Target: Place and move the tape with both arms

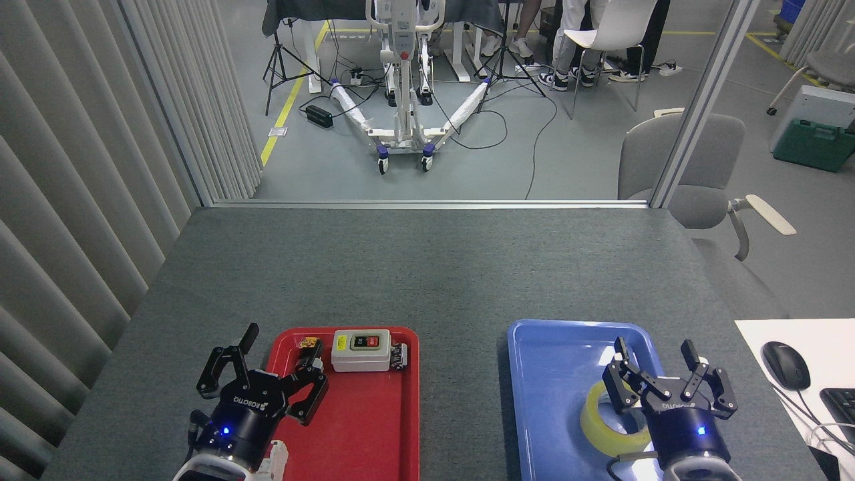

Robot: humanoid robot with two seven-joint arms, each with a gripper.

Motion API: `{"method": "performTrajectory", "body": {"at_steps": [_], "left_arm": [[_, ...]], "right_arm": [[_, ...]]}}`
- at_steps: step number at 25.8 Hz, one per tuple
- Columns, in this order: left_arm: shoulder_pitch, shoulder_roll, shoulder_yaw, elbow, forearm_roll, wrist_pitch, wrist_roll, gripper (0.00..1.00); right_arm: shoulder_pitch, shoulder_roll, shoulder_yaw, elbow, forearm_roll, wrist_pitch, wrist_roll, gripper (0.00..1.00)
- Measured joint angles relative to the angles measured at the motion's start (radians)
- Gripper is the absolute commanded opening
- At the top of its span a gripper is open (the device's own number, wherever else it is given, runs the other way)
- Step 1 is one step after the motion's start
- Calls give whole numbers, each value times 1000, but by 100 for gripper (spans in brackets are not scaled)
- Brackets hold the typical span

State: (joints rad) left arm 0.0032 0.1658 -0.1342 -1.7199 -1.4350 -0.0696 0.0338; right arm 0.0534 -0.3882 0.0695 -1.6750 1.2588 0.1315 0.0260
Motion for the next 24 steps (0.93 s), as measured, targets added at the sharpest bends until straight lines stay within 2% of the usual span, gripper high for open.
{"method": "performTrajectory", "body": {"at_steps": [3,8,24], "left_arm": [[1,2,18,3,5,-14,-5,100],[1,1,31,14,9,-19,-7,100],[12,20,30,24,11,14,8,100]], "right_arm": [[42,16,-21,0,27,-68,-52,100],[68,42,-28,0,54,-100,-72,100],[74,63,-26,1,57,-106,-70,100]]}}
